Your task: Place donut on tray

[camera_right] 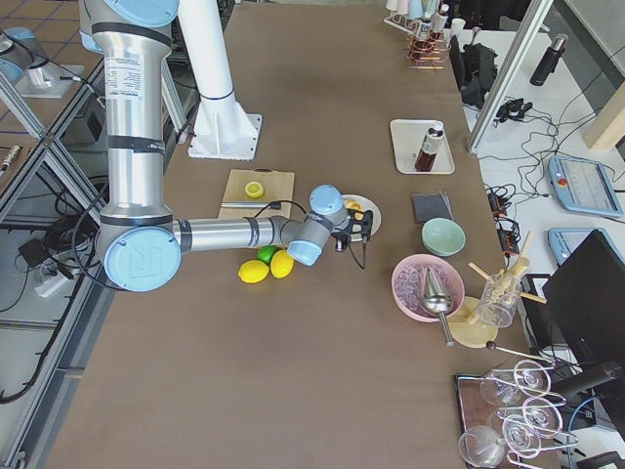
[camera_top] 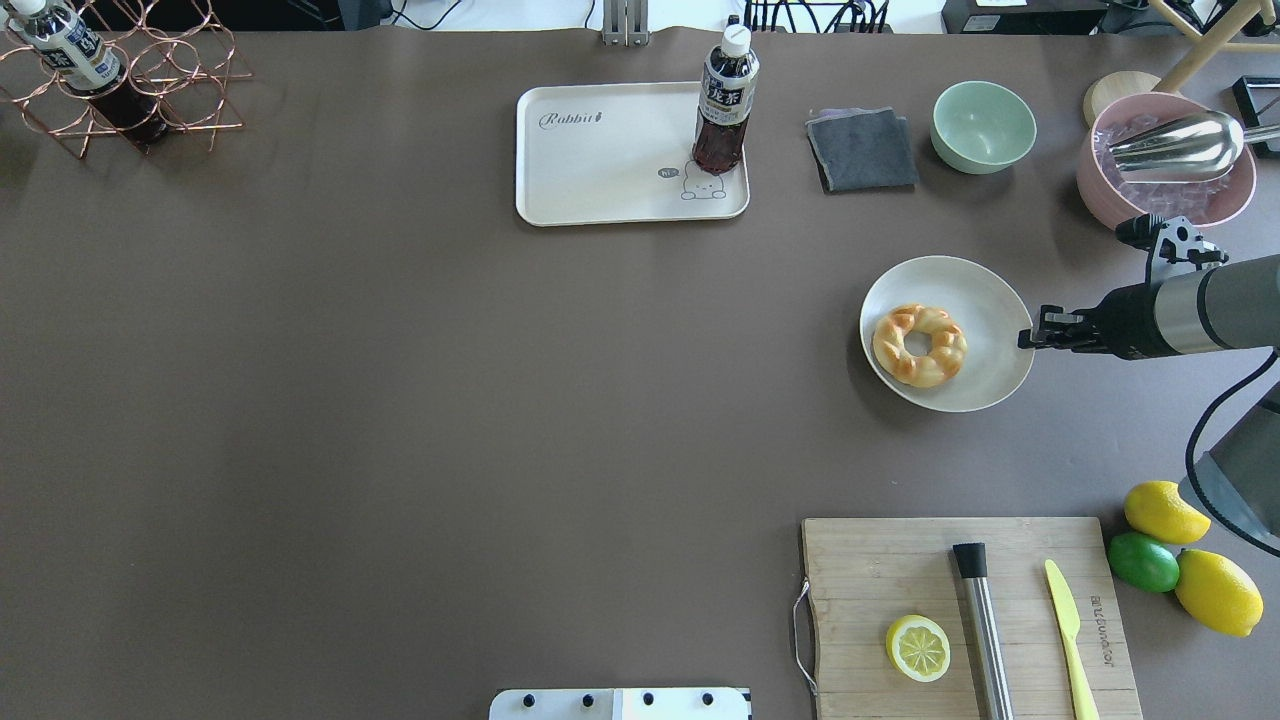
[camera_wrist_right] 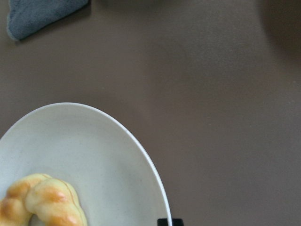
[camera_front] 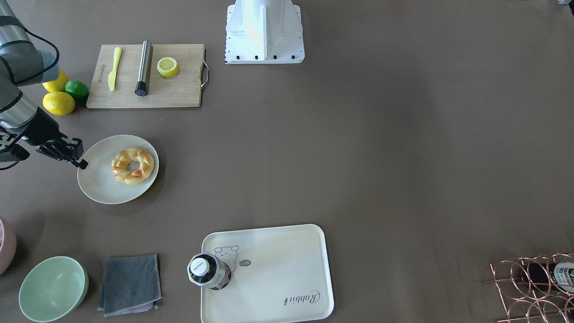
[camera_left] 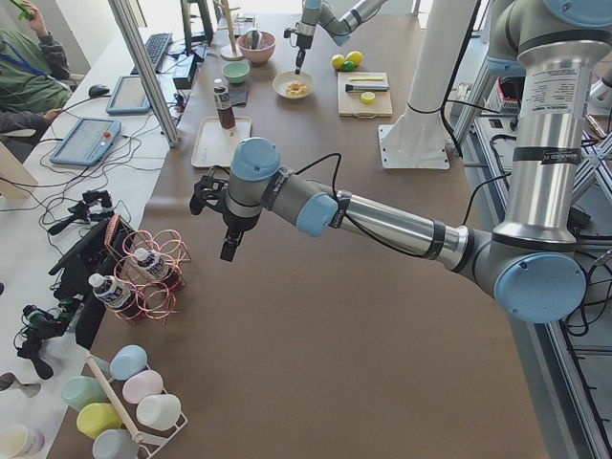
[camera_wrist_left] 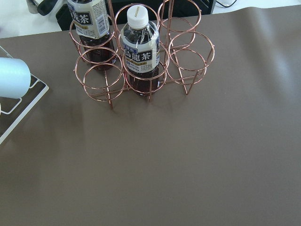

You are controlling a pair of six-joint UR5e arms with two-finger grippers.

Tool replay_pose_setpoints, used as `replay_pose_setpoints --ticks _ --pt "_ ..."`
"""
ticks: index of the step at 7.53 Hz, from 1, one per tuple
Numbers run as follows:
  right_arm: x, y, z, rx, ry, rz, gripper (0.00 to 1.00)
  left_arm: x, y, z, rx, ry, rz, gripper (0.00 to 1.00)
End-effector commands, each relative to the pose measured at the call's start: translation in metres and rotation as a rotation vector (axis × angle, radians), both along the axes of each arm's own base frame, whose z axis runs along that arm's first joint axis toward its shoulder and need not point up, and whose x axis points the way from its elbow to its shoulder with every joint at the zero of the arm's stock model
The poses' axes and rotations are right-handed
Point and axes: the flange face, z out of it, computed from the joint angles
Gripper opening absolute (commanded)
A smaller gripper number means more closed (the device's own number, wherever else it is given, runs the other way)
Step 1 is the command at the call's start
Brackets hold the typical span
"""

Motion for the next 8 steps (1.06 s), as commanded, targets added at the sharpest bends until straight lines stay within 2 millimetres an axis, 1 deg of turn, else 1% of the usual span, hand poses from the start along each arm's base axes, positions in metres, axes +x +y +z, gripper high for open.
replay_pose_setpoints --ticks 1,2,3,4,5,6,7,8 --pt "-0.025 -0.024 -0.072 0.001 -0.12 0.014 0.0 0.003 -0.003 -0.008 0.027 0.011 0.013 0.98" --pt "-0.05 -0.029 -0.101 0.012 -0.157 -0.002 0.0 0.013 -0.011 -0.021 0.047 0.014 0.028 0.98" --pt "-0.073 -0.034 -0.133 0.029 -0.176 -0.019 0.0 0.02 -0.014 -0.028 0.054 0.021 0.042 0.98" --pt "-0.108 -0.036 -0.173 0.02 -0.201 -0.014 0.0 0.037 -0.015 -0.033 0.013 0.061 0.042 0.98" --pt "-0.15 -0.028 -0.217 0.007 -0.2 0.015 0.0 0.052 -0.011 -0.043 -0.007 0.089 0.033 0.99" --pt "-0.184 -0.009 -0.277 -0.027 -0.18 0.038 0.0 0.063 -0.007 -0.046 -0.012 0.12 0.034 0.99" --pt "-0.218 0.012 -0.346 -0.078 -0.156 0.063 0.0 0.072 -0.004 -0.049 -0.023 0.154 0.034 1.0" --pt "-0.257 0.037 -0.418 -0.119 -0.136 0.091 0.0 0.085 -0.002 -0.053 -0.035 0.177 0.032 1.0"
